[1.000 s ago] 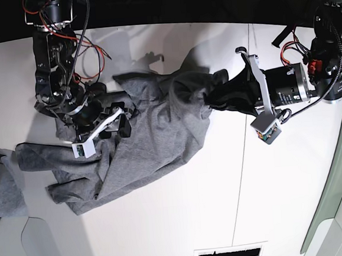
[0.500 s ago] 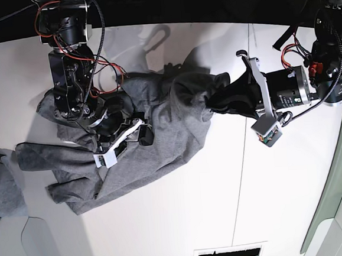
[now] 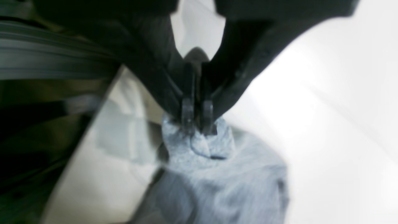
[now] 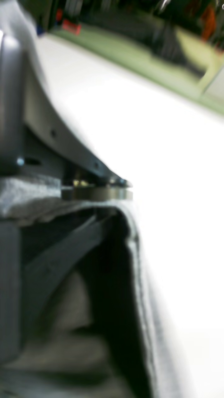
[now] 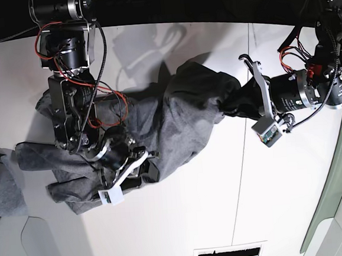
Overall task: Layout the t-shirt on the table in an organized manner, then fold the t-shirt properly
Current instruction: 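Regrasp the shirt with the right gripper and lift it up, then lower the shirt, release, and regrasp another edge with the left gripper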
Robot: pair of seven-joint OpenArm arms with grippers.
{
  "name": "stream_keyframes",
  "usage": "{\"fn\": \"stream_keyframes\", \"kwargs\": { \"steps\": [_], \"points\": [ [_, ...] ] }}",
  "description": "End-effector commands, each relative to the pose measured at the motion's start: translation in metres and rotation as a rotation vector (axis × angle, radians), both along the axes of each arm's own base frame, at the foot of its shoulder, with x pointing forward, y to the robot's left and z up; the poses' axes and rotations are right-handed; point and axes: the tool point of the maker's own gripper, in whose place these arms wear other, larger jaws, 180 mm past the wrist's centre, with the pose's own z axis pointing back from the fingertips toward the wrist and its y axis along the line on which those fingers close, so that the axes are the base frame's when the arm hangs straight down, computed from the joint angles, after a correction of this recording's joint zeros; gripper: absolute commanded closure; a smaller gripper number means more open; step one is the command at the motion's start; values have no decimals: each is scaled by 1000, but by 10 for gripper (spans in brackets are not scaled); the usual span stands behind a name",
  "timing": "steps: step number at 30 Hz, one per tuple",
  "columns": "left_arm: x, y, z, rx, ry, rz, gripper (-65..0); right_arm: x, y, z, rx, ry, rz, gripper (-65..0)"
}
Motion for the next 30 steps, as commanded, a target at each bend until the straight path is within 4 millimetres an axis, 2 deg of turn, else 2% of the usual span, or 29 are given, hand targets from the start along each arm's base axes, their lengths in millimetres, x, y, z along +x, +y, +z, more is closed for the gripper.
{"fn": "stream_keyframes", "kwargs": {
  "steps": [1,4,8,10,12,13,15,17,20,24,27,30],
  "points": [
    [17,11,23,-11,-81,30,0,18,3,41,45,-98,6,0],
    [44,55,52,-1,-181,151,0,27,6,82,61,-162,43,0],
    [71,124,102,5,-290,289,0,36,2,118,49,-252,44,0],
    [77,143,132,-2,-344,308,0,37,-4,125,32,-277,40,0],
    [77,144,157,-32,-379,281,0,37,-11,127,10,-286,39,0],
    [76,139,165,-48,-383,259,0,36,-12,126,-4,-280,43,0],
    [65,121,168,-77,-348,196,0,31,-17,119,-38,-257,55,0],
    [48,97,158,-98,-275,117,0,22,-26,104,-73,-220,63,0],
    [21,62,127,-160,-158,38,0,3,-47,74,-101,-154,56,0],
    [-13,17,74,-269,22,-15,0,-21,-82,34,-160,-65,23,0],
    [-37,-22,49,-343,124,-66,0,-31,-118,19,-189,-22,-38,0],
    [-59,-57,34,-407,201,-117,0,-36,-156,15,-185,-3,-131,0]
  ]
}}
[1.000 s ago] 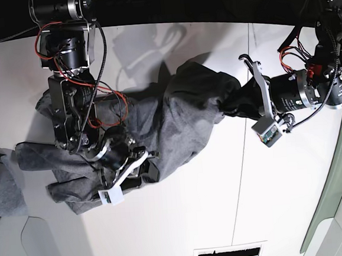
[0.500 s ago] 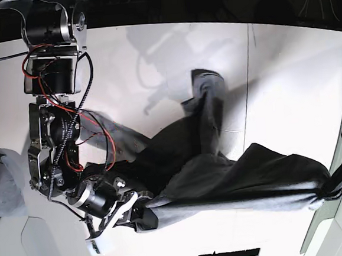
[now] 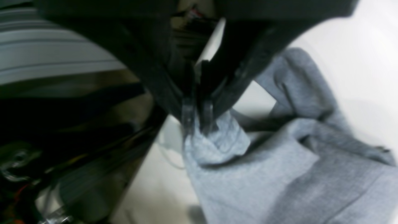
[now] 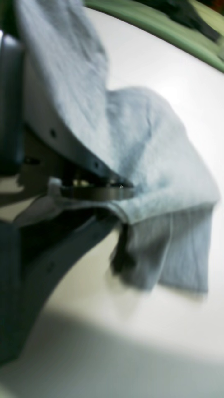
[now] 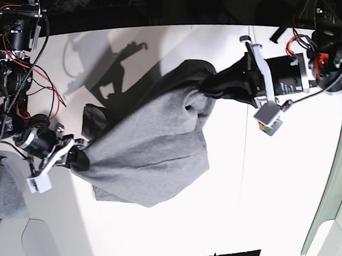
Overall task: Layout the t-shirt on the table in an organized manner, then fold the t-shirt properly
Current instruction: 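Lower the shirt, release, and regrasp another edge with the left gripper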
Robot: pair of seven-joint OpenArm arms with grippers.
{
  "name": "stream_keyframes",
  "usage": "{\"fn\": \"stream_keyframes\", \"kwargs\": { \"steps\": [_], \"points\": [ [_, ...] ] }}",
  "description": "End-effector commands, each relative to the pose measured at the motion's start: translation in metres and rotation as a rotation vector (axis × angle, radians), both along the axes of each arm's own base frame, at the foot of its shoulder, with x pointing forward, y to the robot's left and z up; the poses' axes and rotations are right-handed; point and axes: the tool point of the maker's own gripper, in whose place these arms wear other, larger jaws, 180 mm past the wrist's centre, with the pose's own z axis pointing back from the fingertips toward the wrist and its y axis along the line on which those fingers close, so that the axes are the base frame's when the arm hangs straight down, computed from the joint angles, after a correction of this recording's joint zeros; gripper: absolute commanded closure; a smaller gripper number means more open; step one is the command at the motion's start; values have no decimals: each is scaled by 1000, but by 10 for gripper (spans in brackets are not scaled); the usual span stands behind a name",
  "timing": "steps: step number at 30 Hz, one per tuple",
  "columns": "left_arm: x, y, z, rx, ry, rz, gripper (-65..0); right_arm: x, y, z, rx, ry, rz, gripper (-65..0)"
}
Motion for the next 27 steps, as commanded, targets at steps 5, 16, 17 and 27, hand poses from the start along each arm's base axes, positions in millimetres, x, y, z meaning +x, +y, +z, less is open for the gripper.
{"fn": "stream_keyframes", "kwargs": {
  "steps": [5,16,17,27],
  "points": [
    [-22,-51,9,-138,28,-91,-94,9,-61,27,6,-87,-157,0],
    [-34,-95,-13,-50,-38,-148,-288,7,-68,24,53,-79,-198,-295],
    [-29,-92,-14,-34,-56,-132,-288,9,-67,28,74,-96,-202,-295],
    [50,-40,-20,56,-172,120,-287,26,-24,29,84,-144,-171,-295]
  ]
}}
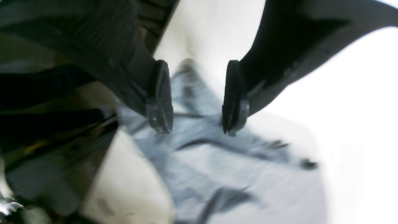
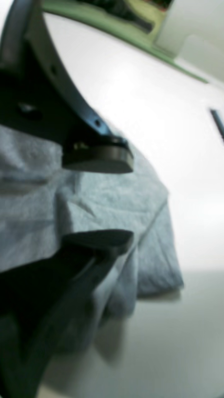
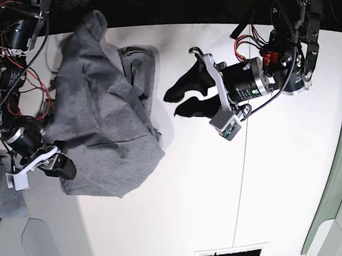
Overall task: Layout the t-shirt on the table in an organized manner, then fold the t-shirt properly
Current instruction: 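Lower the shirt, release, and regrasp another edge with the left gripper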
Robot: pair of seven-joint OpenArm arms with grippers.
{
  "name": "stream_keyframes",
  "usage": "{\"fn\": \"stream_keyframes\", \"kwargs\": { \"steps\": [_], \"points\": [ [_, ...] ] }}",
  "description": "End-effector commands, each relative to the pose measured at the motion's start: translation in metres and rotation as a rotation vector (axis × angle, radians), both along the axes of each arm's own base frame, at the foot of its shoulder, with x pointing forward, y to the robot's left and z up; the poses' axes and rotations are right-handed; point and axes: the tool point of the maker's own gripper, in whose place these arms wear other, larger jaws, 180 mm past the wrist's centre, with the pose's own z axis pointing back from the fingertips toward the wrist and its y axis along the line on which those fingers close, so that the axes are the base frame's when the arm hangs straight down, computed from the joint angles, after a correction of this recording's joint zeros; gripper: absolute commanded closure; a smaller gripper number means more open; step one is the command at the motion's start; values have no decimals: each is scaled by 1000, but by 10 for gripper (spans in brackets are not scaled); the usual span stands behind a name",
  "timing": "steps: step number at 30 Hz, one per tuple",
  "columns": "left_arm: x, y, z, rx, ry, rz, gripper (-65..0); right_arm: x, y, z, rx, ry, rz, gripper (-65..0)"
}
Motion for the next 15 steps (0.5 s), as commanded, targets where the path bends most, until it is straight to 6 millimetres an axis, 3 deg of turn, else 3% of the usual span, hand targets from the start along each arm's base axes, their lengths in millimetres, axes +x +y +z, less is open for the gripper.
{"fn": "stream_keyframes", "kwargs": {
  "steps": [1,7,12,13,15],
  "points": [
    [14,-1,11,-45,-32,16,-287,14,6,18,-7,-66,2,-295],
    [54,-1,-26,-73,88,89,-287,19,72,-12,-152,-5,195,-295],
    [59,-5,-66,-89,230,129,-287,3,122,-52,-297,69,365,-284],
    [57,-4,-72,-88,252,134,-287,1,127,-61,-335,82,383,-251],
    [53,-4,-80,-88,278,139,-287,-3,133,-75,-412,87,420,-122]
  ]
}}
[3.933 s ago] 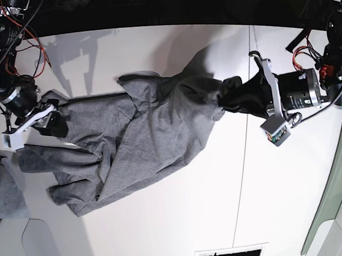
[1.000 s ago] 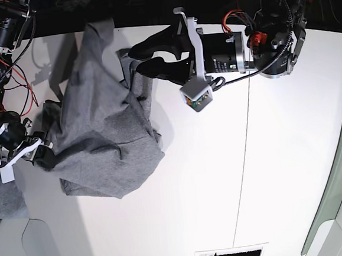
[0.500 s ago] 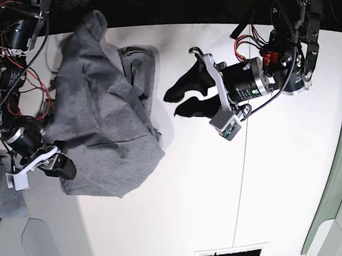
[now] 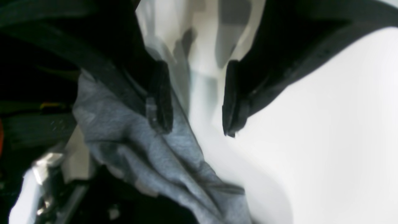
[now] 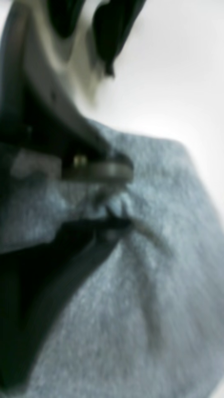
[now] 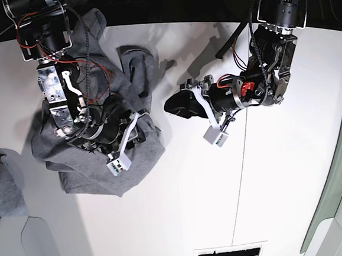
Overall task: Layout the t-shirt on the table in an organized manner, then fold the t-shirt properly
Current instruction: 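Lower the shirt, release, and regrasp another edge with the left gripper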
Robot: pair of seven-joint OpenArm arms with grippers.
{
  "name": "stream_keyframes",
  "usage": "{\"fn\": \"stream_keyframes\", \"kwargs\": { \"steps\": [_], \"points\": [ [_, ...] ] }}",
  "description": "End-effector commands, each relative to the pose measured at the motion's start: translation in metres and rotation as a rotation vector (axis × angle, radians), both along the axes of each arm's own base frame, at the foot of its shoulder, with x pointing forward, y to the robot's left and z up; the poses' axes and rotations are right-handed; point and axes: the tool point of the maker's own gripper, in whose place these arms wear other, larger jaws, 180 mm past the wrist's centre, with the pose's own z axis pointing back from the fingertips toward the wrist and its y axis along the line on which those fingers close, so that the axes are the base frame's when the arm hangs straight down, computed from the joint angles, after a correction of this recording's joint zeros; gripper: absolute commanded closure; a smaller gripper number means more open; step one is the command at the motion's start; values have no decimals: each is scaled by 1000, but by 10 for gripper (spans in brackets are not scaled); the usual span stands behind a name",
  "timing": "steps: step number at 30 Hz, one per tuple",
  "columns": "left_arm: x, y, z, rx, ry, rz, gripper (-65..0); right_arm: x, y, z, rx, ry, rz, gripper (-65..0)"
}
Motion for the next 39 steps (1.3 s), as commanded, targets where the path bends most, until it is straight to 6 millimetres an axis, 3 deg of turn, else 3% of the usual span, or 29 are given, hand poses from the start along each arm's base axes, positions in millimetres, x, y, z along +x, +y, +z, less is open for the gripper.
{"fn": "stream_keyframes", "kwargs": {
  "steps": [1,2,5,12,16,23,29,31,34,37,39],
  "points": [
    [12,-3,16,-39,-47,9,-287,17,2,16,-1,-75,10,-43],
    [12,-3,15,-39,-46,10,-287,17,3,16,-18,-94,24,0],
    [12,-4,18,-54,-48,9,-287,24,3,30,-16,-146,24,0],
    [2,-8,15,-56,-27,-31,-287,48,4,122,99,-334,-21,0],
    [-11,-25,16,-97,7,-84,-289,52,-13,147,84,-370,-63,0],
    [-30,-57,1,-3,-79,-214,-336,49,-42,136,84,-331,-146,0],
    [-17,-61,-21,213,-173,-187,-335,32,-46,118,104,-282,-152,0],
    [-17,-64,-22,231,-184,-200,-277,30,-46,114,100,-272,-153,0],
    [-17,-66,-22,236,-188,-204,0,28,-47,111,100,-268,-157,0],
    [-13,-58,-25,289,-207,-212,0,29,-52,112,89,-272,-167,0],
    [1,-42,-27,349,-218,-172,0,30,-60,113,89,-276,-190,0]
  ]
}}
